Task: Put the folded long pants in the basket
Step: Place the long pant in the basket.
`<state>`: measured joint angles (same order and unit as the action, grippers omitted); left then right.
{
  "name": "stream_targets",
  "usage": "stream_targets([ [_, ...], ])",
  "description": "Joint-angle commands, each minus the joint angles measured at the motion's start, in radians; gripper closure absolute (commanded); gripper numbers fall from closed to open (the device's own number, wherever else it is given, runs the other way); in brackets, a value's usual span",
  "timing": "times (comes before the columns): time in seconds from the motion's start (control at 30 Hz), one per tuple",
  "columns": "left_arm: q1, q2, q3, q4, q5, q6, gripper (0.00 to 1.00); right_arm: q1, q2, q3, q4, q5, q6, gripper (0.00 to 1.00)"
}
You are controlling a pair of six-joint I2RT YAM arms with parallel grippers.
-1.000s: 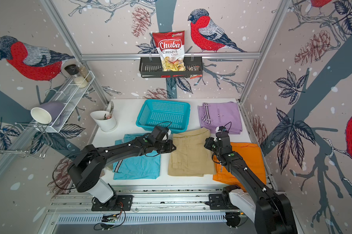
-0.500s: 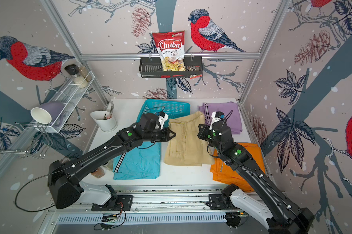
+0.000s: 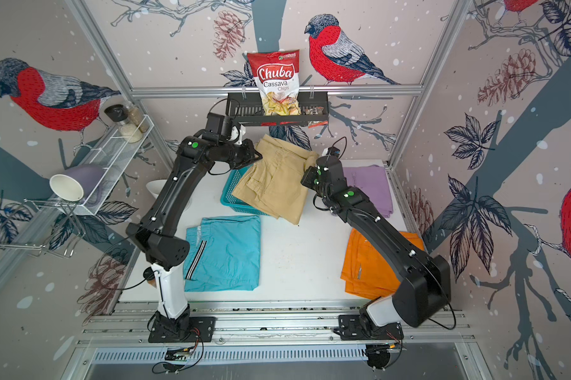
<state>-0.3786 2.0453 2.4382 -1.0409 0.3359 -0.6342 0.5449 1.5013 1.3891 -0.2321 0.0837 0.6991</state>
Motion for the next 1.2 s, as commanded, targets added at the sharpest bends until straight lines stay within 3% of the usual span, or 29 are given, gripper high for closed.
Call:
stream_targets([
  [0.0, 0.059, 0.093, 0.062, -0.126, -0.003, 0.034, 1.0, -0.02, 0.094, 0.11, 0.01, -0.042, -0.061, 1.0],
  [0.27, 0.148, 0.167, 0.023, -0.022, 0.028, 0.04, 1.0, -0.12, 0.235, 0.145, 0.102, -0.193, -0.093, 1.0],
  [0.57, 0.247, 0.244, 0.047, 0.041, 0.044, 0.056, 1.0, -0.12, 0.431, 0.262, 0.123, -0.207, -0.134, 1.0],
  [0.9, 0.252, 0.436, 0.069, 0.141, 0.088, 0.052, 1.0, -0.132, 0.651, 0.331, 0.105, -0.184, -0.143, 1.0],
  [1.17, 0.25, 0.471, 0.029, 0.172, 0.048, 0.032, 1.0, -0.117, 0.771, 0.41, 0.026, -0.165, -0.148, 1.0],
])
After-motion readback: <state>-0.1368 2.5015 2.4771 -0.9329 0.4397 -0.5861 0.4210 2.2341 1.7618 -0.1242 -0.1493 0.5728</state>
